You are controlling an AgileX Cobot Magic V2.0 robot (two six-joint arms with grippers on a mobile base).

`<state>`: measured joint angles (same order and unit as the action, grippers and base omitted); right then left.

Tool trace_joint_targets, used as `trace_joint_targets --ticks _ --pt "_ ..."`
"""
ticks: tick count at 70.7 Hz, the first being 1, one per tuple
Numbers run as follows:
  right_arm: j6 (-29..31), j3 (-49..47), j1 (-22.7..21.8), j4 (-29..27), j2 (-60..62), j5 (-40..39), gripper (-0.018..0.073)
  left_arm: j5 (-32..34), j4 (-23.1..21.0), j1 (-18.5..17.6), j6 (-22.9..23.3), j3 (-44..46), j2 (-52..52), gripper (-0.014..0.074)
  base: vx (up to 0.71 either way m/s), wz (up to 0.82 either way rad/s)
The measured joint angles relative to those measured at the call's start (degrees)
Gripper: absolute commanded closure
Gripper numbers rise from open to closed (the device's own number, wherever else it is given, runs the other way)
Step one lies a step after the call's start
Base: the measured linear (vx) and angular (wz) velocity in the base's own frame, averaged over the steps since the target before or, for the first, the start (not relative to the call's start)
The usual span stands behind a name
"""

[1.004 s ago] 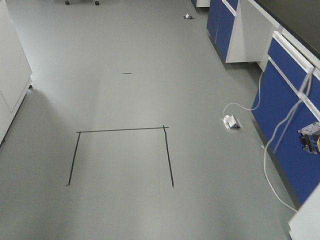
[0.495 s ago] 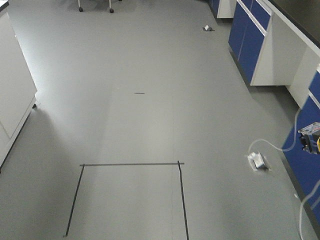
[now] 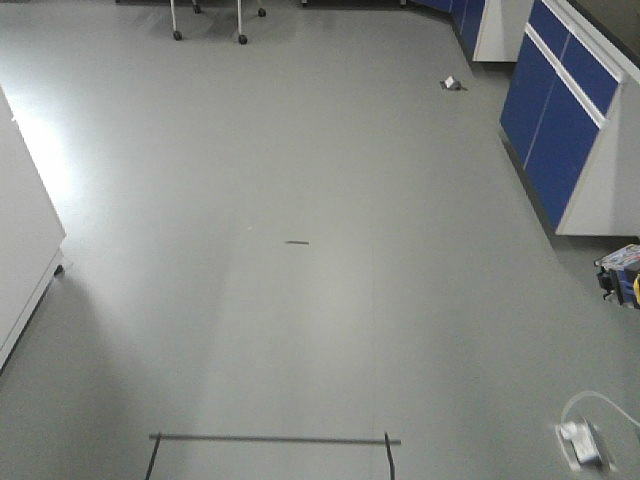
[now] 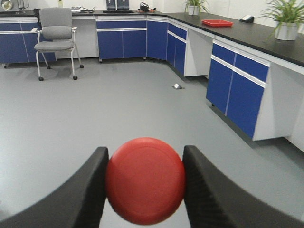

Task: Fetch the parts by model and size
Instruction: 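Drive the base to the bench with the red tray, holding both switches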

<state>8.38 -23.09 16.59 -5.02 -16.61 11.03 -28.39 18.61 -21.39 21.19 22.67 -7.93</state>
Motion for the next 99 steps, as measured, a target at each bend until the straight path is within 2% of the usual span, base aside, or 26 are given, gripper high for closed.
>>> trace_joint_targets --ticks 99 --pt "0.0 0.0 0.0 0.0 0.0 0.0 0.0567 0.0 0.0 0.0 0.0 0.0 0.0 0.0602 0.77 -0.04"
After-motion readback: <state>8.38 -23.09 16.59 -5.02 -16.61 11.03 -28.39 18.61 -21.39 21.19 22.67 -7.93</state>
